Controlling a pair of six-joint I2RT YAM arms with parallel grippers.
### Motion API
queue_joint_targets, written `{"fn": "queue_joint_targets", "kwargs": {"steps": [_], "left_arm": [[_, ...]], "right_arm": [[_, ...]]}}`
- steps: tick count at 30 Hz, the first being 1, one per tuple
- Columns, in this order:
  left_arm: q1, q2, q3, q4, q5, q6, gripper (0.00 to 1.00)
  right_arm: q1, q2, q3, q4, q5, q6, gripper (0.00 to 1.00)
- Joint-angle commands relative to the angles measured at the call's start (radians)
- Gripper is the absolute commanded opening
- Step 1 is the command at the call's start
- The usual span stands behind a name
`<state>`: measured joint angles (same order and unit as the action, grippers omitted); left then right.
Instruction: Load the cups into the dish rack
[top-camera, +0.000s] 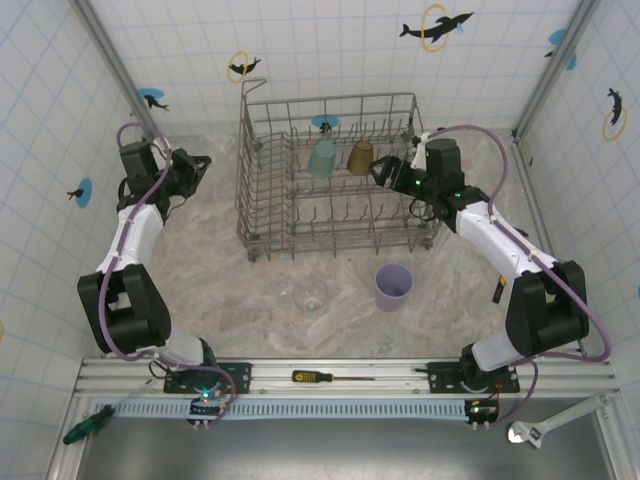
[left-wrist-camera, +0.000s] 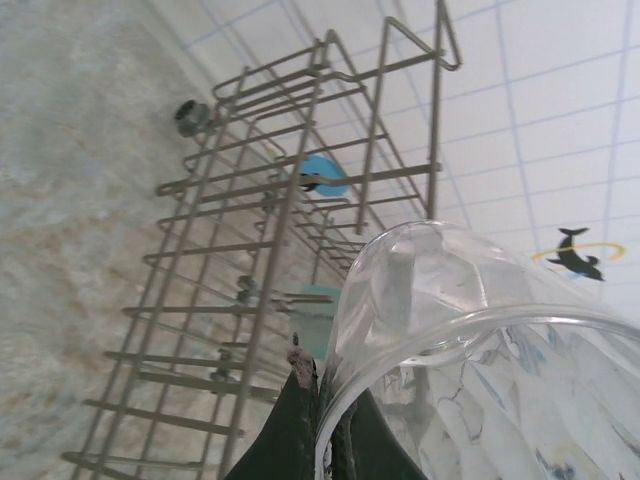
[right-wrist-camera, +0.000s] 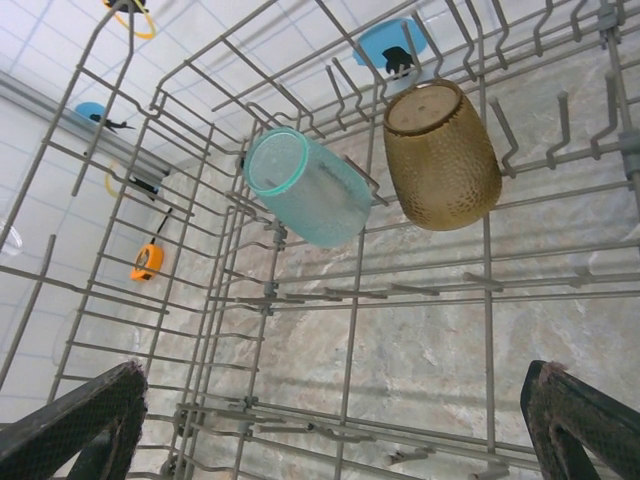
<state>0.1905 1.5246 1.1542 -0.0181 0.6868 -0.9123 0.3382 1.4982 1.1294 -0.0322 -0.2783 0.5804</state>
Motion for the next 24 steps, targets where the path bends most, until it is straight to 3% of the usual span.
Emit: {"fn": "queue_joint_targets", "kwargs": {"steps": [1, 11, 24], "left_arm": [[-0.002, -0.031, -0.008, 0.111, 0.107, -0.077, 0.0], [-0.066, -0.026, 0.074, 0.161, 0.149, -0.137, 0.0], [-0.25, 0.035, 0.18, 0.151, 0.034, -0.18, 0.0]], "right_arm": [[-0.002, -0.01, -0.028, 0.07, -0.037, 0.018, 1.0], [-0.003, -0.036, -0.081, 0.174, -0.035, 0.062, 1.0], [-0.046, -0.036, -0.155, 0.345, -0.171, 0.194, 1.0]]}}
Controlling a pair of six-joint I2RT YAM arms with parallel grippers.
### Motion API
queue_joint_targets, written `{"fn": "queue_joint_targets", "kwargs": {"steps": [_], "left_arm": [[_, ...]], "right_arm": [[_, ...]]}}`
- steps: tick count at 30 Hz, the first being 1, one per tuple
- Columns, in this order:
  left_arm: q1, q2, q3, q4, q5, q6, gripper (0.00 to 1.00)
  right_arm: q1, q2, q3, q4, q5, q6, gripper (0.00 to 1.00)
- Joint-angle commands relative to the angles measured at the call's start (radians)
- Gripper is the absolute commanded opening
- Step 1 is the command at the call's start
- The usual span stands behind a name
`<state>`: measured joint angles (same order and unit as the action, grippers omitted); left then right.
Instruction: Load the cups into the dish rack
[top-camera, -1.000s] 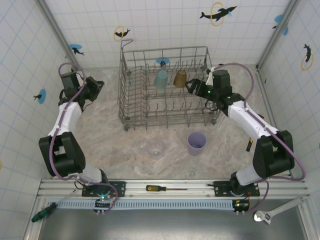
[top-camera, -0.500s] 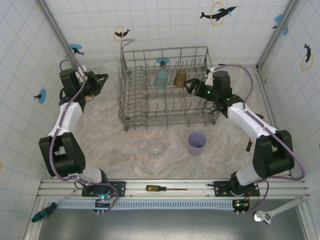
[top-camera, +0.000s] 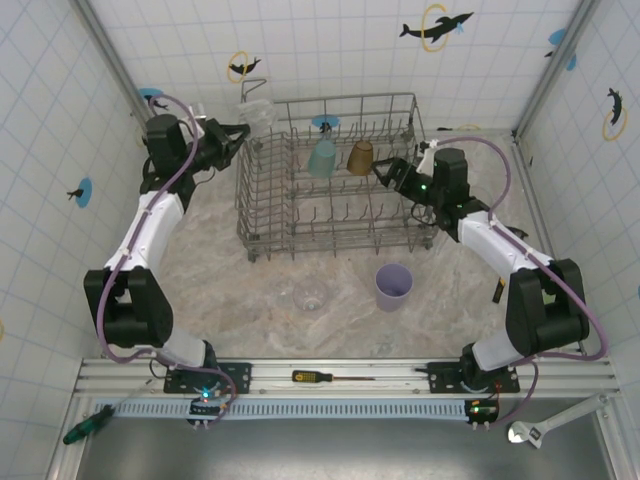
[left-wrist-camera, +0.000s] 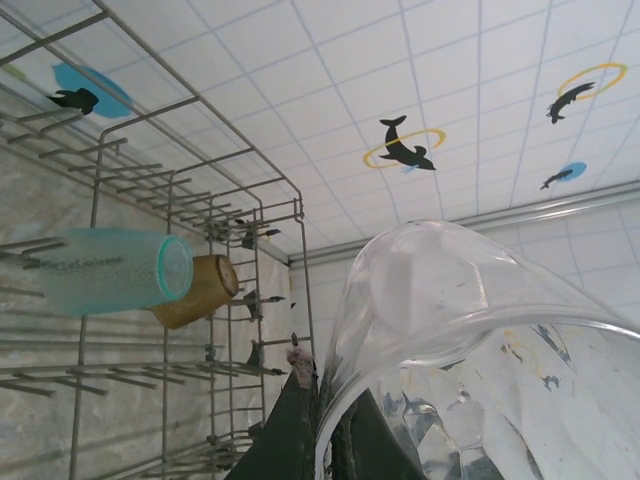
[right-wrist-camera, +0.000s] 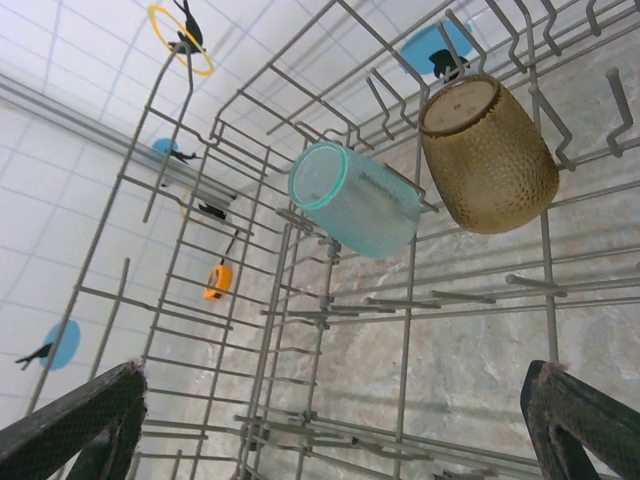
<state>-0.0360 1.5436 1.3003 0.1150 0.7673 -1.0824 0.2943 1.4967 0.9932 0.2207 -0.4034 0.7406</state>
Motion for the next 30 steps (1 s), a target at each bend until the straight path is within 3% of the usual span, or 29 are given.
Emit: {"fn": "queue_joint_targets", "kwargs": {"steps": [1, 13, 19, 30], "left_arm": [[-0.039, 0.026, 0.039, 0.013, -0.051, -0.008, 0.0], [-0.183, 0.131, 0.12, 0.014, -0.068, -0.02, 0.0], [-0.231, 0.194, 0.172, 0.015, -0.078, -0.025, 0.0], [-0.307, 0.281, 0.231, 0.015, -0.09, -0.027, 0.0]], "right_arm": [[-0.002, -0.031, -0.021, 0.105, -0.054, 0.04, 1.0], [0.003, 0.011, 0.0, 0.296, -0.126, 0.181, 1.0], [0.033, 0.041, 0.051, 0.294, -0.103, 0.172, 1.0], [0.055, 0.11, 0.086, 0.447, -0.07, 0.32, 1.0]]}}
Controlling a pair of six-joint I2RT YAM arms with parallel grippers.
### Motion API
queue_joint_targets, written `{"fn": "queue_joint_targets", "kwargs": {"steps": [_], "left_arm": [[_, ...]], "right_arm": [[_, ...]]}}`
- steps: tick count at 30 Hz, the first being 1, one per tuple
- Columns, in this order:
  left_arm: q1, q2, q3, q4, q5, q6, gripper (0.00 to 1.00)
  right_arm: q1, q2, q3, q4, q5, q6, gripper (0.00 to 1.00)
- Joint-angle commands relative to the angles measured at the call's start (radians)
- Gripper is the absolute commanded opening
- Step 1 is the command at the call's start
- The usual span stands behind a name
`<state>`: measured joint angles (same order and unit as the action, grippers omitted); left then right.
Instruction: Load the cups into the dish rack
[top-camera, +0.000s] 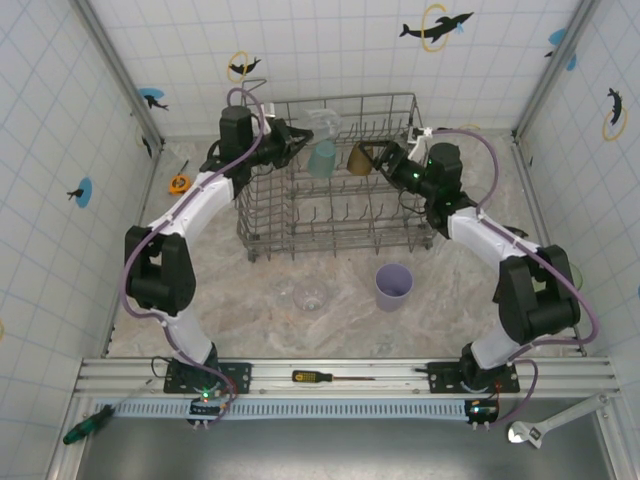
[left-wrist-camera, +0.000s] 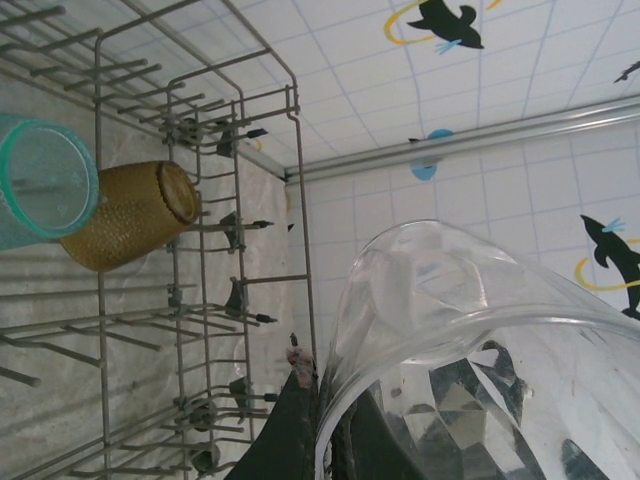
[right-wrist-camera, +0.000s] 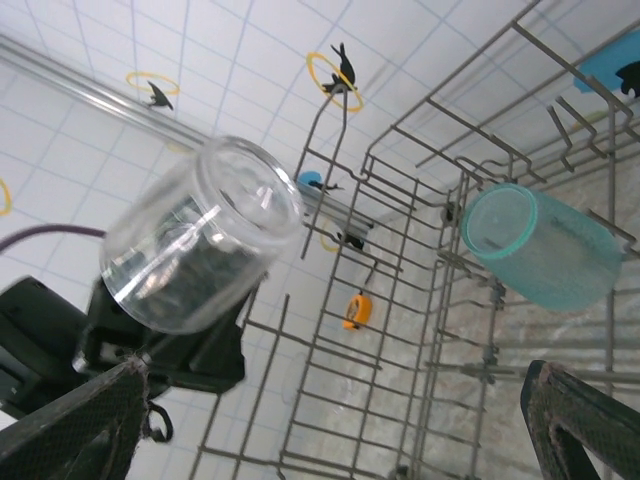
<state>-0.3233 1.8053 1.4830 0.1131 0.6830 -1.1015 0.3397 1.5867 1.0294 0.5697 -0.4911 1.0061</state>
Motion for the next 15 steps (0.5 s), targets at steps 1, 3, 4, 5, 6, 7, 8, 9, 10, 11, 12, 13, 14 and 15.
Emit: {"fn": "queue_joint_targets", "kwargs": {"steps": [1, 3, 4, 5, 6, 7, 8, 9, 10, 11, 12, 13, 14, 15], "left_arm": [[-0.028, 0.027, 0.054, 0.017, -0.006, -0.008, 0.0], [-0.04, 0.039, 0.059, 0.016, -0.014, -0.008, 0.0], [-0.047, 0.043, 0.06, 0.012, -0.026, -0.006, 0.0], [-0.052, 0.048, 0.061, 0.008, -0.033, -0.005, 0.0], [-0.057, 0.051, 0.063, 0.008, -0.037, -0.005, 0.0], [-0.061, 0.058, 0.066, 0.008, -0.037, -0.003, 0.0], [-0.064, 0.061, 0.069, 0.008, -0.04, -0.002, 0.0], [-0.069, 0.065, 0.07, 0.012, -0.039, 0.0, 0.0], [-0.074, 0.068, 0.071, 0.017, -0.039, 0.0, 0.0], [-0.076, 0.071, 0.072, 0.02, -0.042, 0.001, 0.0], [-0.082, 0.074, 0.074, 0.026, -0.043, 0.002, 0.0], [-0.087, 0.076, 0.074, 0.038, -0.041, 0.005, 0.0], [-0.091, 0.08, 0.077, 0.044, -0.04, 0.014, 0.0], [-0.095, 0.083, 0.081, 0.045, -0.041, 0.023, 0.0]], "right_arm": [[0.012, 0.029, 0.056, 0.108, 0.022, 0.07, 1.0], [0.02, 0.045, 0.074, 0.124, 0.023, 0.092, 1.0], [0.026, 0.051, 0.086, 0.123, 0.027, 0.093, 1.0], [0.032, 0.057, 0.096, 0.114, 0.036, 0.094, 1.0], [0.037, 0.061, 0.104, 0.106, 0.05, 0.097, 1.0], [0.043, 0.064, 0.104, 0.11, 0.063, 0.107, 1.0], [0.047, 0.066, 0.104, 0.114, 0.074, 0.115, 1.0], [0.05, 0.068, 0.103, 0.111, 0.095, 0.133, 1.0], [0.053, 0.068, 0.1, 0.101, 0.138, 0.152, 1.0], [0.054, 0.07, 0.1, 0.091, 0.161, 0.164, 1.0], [0.055, 0.07, 0.097, 0.074, 0.184, 0.184, 1.0], [0.057, 0.068, 0.088, 0.083, 0.204, 0.204, 1.0], [0.057, 0.066, 0.077, 0.1, 0.223, 0.224, 1.0], [0.057, 0.064, 0.064, 0.121, 0.241, 0.25, 1.0]]}}
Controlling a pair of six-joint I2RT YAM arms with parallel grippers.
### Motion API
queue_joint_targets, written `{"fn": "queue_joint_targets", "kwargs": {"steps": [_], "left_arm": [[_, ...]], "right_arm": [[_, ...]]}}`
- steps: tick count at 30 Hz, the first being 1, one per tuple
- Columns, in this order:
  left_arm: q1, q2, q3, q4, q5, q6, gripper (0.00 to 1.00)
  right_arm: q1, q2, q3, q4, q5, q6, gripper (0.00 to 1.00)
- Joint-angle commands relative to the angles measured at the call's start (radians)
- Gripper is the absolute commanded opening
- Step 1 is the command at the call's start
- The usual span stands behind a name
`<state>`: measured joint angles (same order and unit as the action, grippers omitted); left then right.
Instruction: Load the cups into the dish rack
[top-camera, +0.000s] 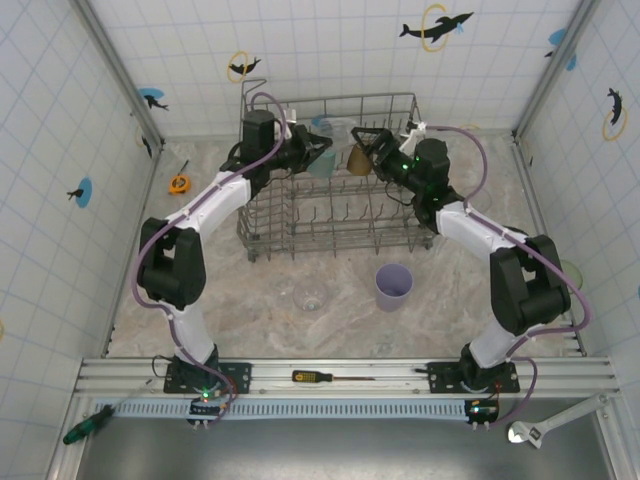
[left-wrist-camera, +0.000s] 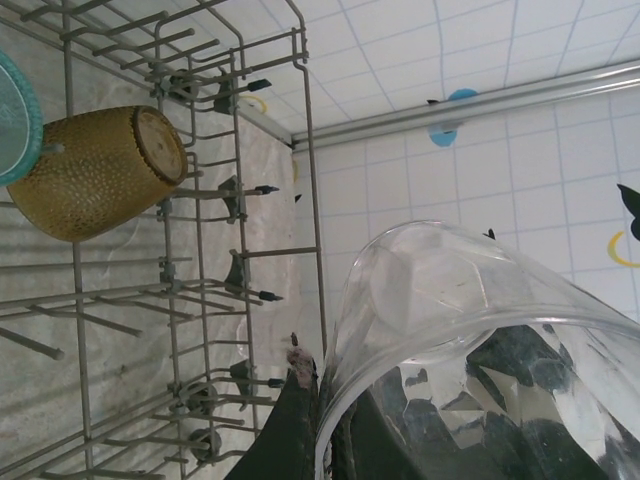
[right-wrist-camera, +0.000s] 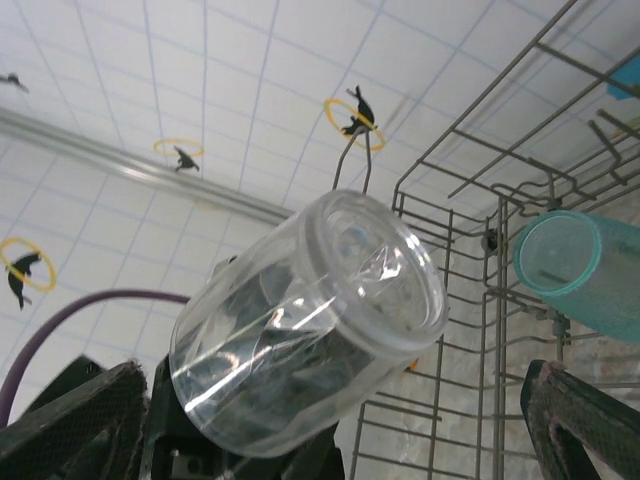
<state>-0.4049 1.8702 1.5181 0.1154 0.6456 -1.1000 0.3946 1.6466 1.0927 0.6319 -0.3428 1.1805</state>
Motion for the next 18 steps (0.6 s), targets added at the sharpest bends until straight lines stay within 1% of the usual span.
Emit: {"fn": "queue_joint_targets", "kwargs": {"steps": [1, 3, 9, 10, 11, 13, 18], "left_arm": [[-0.012, 0.021, 0.049, 0.042, -0.005, 0.03, 0.0], [-0.014, 0.03, 0.057, 0.038, -0.001, 0.046, 0.0], [-0.013, 0.052, 0.071, 0.023, -0.004, 0.073, 0.0], [-0.043, 0.055, 0.073, 0.023, -0.005, 0.076, 0.0], [-0.046, 0.058, 0.074, 0.024, -0.005, 0.078, 0.0], [-0.046, 0.068, 0.08, 0.023, -0.005, 0.081, 0.0], [-0.046, 0.087, 0.099, 0.024, 0.007, 0.085, 0.0]], "right_arm": [[0.001, 0.004, -0.007, 0.078, 0.105, 0.1, 1.0], [0.003, 0.01, -0.009, 0.101, 0.122, 0.141, 1.0], [0.01, 0.055, 0.01, 0.152, 0.128, 0.282, 0.89], [0.012, 0.064, 0.014, 0.161, 0.126, 0.301, 0.88], [0.014, 0.073, 0.016, 0.166, 0.125, 0.324, 0.87], [0.019, 0.089, 0.02, 0.177, 0.125, 0.383, 0.85], [0.029, 0.131, 0.042, 0.198, 0.115, 0.457, 0.82]]}}
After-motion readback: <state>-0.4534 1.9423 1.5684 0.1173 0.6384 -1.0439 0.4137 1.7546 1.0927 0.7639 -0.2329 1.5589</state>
